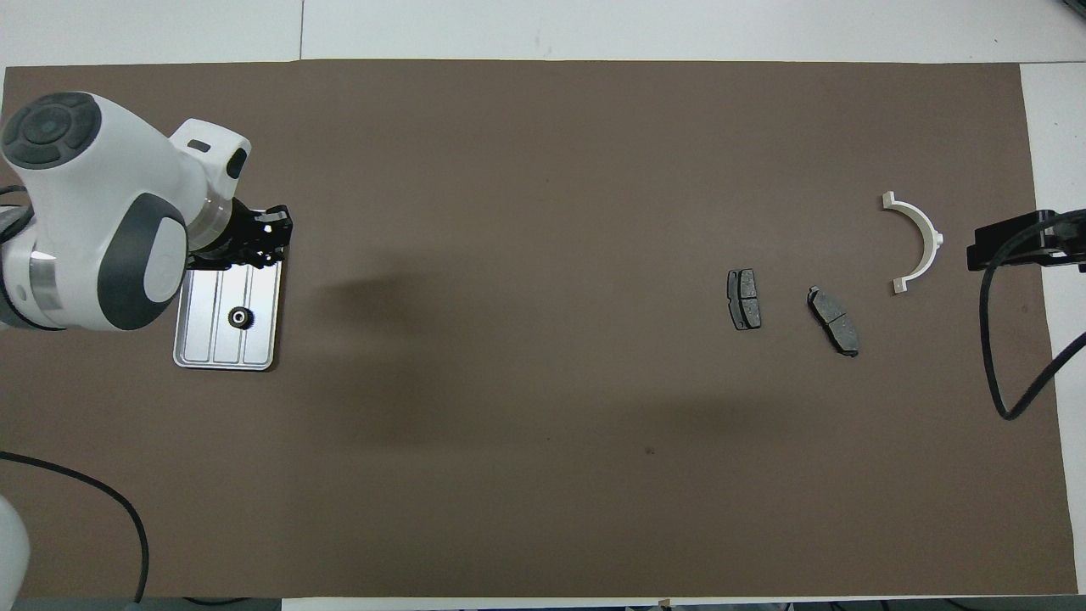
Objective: Pick bearing gear from pile to tray
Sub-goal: 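Lower the bearing into the tray and open the left gripper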
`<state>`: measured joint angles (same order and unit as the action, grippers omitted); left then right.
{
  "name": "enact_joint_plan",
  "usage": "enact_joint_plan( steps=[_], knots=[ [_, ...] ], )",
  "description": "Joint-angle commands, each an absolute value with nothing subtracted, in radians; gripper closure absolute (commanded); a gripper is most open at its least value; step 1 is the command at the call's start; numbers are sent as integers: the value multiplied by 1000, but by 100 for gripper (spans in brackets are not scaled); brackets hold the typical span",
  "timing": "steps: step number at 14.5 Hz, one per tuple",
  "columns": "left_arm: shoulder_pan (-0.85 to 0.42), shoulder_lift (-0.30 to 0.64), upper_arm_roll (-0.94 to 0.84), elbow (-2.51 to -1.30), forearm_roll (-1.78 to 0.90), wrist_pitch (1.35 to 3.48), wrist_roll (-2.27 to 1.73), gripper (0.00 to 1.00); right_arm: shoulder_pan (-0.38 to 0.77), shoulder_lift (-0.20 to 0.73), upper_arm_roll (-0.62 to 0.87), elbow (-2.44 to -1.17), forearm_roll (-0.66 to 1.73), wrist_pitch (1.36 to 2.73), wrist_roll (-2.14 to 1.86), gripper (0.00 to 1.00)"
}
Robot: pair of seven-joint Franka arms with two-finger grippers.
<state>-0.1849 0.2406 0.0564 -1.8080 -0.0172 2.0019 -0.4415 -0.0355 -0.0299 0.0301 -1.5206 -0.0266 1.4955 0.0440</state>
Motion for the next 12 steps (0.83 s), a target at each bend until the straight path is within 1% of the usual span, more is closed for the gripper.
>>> enact_joint_plan(
  steps=[1, 3, 7, 12],
  knots=[
    [-124, 206, 44, -1903, -3, 2109, -342, 100, -63, -55, 41, -1546, -8, 1488, 6, 0],
    [-92, 212, 44, -1943, -3, 2193, -304, 100, -67, -55, 41, -1546, -8, 1489, 5, 0],
    [-38, 248, 44, -1959, -3, 2246, -203, 100, -66, -55, 41, -1548, -8, 1489, 3, 0],
    [-15, 305, 44, -1967, -3, 2324, -196, 100, -66, -55, 43, -1546, -8, 1490, -2, 0]
  ],
)
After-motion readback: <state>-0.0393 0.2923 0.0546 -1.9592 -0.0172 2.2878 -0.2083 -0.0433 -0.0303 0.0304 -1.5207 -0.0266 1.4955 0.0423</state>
